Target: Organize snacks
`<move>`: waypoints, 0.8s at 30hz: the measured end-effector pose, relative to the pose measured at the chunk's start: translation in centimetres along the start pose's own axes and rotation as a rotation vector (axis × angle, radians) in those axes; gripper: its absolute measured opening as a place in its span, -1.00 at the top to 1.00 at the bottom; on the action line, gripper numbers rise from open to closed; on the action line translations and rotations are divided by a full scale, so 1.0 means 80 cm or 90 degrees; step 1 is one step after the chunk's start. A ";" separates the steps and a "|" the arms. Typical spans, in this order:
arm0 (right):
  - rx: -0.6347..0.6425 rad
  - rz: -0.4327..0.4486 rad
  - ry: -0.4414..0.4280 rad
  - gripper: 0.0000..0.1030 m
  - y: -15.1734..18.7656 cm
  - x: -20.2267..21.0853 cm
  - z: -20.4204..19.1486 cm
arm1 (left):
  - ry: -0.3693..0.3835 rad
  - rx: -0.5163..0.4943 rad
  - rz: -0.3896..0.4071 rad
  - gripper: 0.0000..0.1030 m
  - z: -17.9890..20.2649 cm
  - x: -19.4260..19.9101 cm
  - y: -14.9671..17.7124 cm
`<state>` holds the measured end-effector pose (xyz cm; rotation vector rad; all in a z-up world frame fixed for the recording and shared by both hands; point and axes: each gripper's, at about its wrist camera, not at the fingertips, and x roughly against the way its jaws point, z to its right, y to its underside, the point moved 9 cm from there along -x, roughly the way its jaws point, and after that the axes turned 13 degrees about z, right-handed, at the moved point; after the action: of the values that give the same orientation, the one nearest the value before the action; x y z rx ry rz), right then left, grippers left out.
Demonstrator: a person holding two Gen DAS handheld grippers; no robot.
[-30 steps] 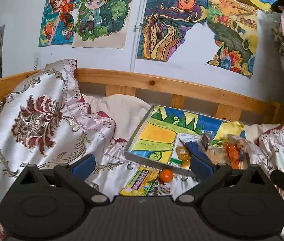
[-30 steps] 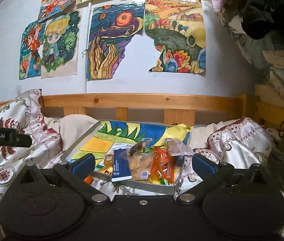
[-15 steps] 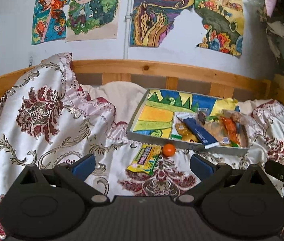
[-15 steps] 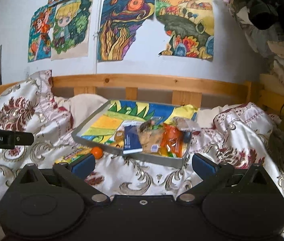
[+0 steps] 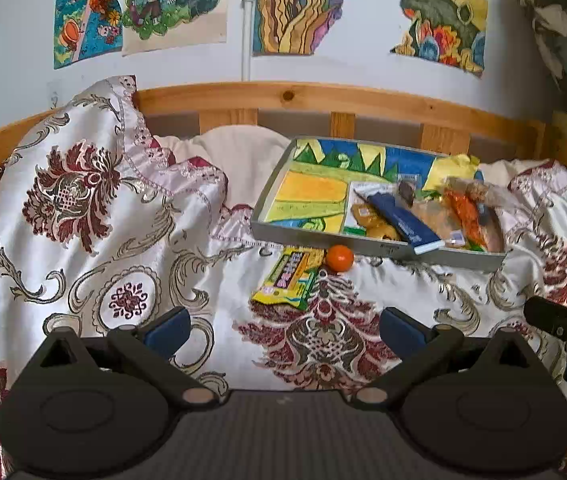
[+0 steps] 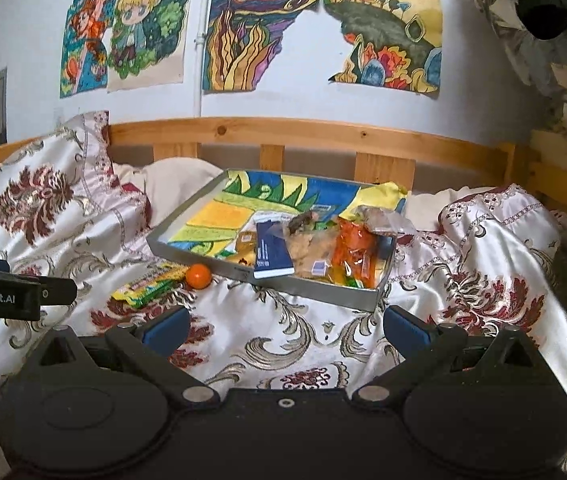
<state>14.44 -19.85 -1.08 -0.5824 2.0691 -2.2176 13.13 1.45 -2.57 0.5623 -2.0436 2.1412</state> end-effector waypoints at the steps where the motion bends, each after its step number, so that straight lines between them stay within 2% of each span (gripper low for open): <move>1: 0.003 -0.003 0.002 -0.98 0.001 -0.001 0.000 | -0.001 -0.002 -0.003 -0.99 0.000 -0.001 0.001; 7: -0.013 -0.014 0.006 -0.99 0.004 -0.006 0.004 | 0.001 0.002 -0.012 -0.99 0.002 -0.008 0.008; 15: -0.003 -0.021 0.007 -0.99 0.006 -0.023 0.006 | -0.023 0.011 -0.029 -0.99 -0.002 -0.031 0.009; 24: 0.010 -0.026 -0.005 -0.99 0.004 -0.052 0.006 | -0.042 -0.015 -0.046 -0.99 -0.007 -0.071 0.009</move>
<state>18.35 -19.14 -2.37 -0.6361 2.0513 -2.2475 18.00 2.85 -5.26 0.7018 -2.0449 2.0820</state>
